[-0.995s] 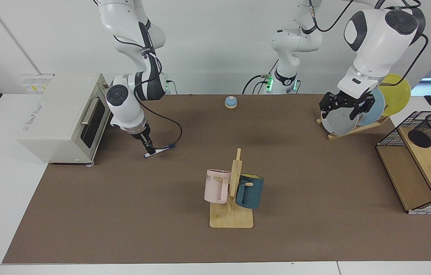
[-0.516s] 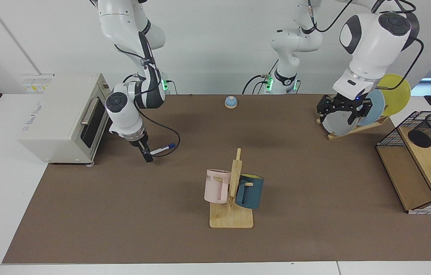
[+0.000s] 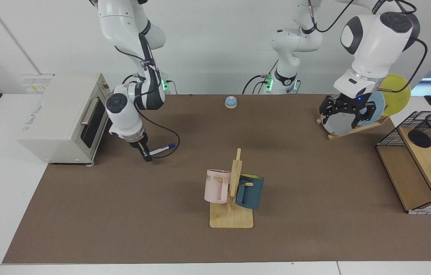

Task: Put markers into pen holder
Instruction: 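Reach the right gripper to the blue-capped marker and grasp it, then carry the marker to mid-table with the right gripper while the left gripper approaches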

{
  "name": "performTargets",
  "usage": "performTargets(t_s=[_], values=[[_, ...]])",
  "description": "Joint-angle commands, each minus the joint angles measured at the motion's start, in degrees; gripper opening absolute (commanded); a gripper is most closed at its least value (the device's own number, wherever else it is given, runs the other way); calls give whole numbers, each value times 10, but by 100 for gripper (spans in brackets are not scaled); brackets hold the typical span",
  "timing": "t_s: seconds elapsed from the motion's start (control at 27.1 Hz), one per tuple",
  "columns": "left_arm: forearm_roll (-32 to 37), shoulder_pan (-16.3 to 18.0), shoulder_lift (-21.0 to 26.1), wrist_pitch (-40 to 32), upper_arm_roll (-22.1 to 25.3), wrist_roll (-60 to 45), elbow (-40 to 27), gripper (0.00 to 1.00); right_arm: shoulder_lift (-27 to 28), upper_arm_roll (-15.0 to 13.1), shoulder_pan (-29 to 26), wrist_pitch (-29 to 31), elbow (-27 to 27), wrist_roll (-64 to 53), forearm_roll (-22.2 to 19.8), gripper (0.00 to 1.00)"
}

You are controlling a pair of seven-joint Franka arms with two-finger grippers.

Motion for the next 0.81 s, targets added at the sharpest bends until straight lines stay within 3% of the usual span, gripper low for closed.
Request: performTargets(t_s=[0.0,0.15,0.44,0.66,0.77], values=[[3,-10,-17,9,9,66,-22,100,1,3,-5,6,-2,-11,12,0],[3,-9,-16,9,9,173,-22,100,-4,4,-5,-6,8,-1,27,0],[10,-23,-20,-4,9,286,-25,100,-14,6,3,-101,71,-3,58,0],[16,-25,-27,-21,8,365,-37,100,-30,8,35,-103,105,9,154,0],[16,-25,-28,-26,8,416,-37,100,-31,9,50,-102,115,25,180,0]])
